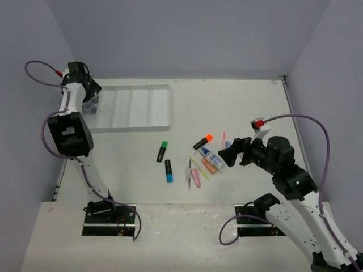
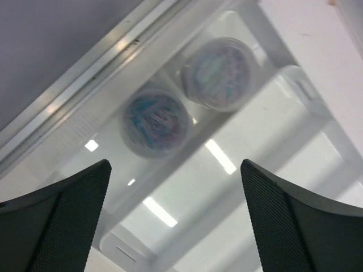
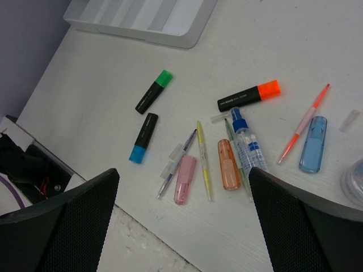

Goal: Sort the stationery into containers
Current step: Pick up the stationery from the center of the board.

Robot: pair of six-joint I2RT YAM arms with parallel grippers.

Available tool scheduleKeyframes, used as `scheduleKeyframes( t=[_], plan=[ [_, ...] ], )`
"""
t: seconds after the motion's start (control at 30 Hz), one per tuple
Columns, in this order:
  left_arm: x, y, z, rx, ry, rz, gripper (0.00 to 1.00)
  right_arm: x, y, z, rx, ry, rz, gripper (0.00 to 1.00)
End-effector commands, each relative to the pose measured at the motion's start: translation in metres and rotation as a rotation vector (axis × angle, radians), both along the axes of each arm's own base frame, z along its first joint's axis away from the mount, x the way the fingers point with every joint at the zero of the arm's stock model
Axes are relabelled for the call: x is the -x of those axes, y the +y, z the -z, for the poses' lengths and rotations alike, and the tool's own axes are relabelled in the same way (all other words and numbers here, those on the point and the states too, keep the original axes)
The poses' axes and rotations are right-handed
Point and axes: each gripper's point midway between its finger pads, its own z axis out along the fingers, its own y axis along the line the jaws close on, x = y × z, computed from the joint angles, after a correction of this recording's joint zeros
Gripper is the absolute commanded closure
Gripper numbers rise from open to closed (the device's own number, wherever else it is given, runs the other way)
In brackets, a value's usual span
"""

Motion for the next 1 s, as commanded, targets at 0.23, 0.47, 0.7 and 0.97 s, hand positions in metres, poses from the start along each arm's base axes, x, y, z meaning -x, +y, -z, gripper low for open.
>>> scheduleKeyframes(
  t=[0.23, 0.47, 0.7, 0.97],
  plan=[
    [0.091, -0.199, -0.188, 0.003, -0.467, 0.391, 0.0, -0.058, -0.059, 0.056, 0.121, 0.142, 0.517, 0.01],
    [0.168, -0.297, -0.175, 0.037, -0.459, 0.733, 0.0, -0.094, -0.131, 0.106, 0.254, 0.356, 0.803, 0.01],
    [0.213, -0.276, -0.163, -0.062, -0.42, 0.814, 0.0, -0.108, -0.139, 0.14, 0.312, 0.469, 0.824, 0.07],
    [0.223, -0.262, -0.147, -0.138, -0.365, 0.838, 0.0, -0.115, -0.136, 0.167, 0.342, 0.554, 0.8, 0.27]
  ],
)
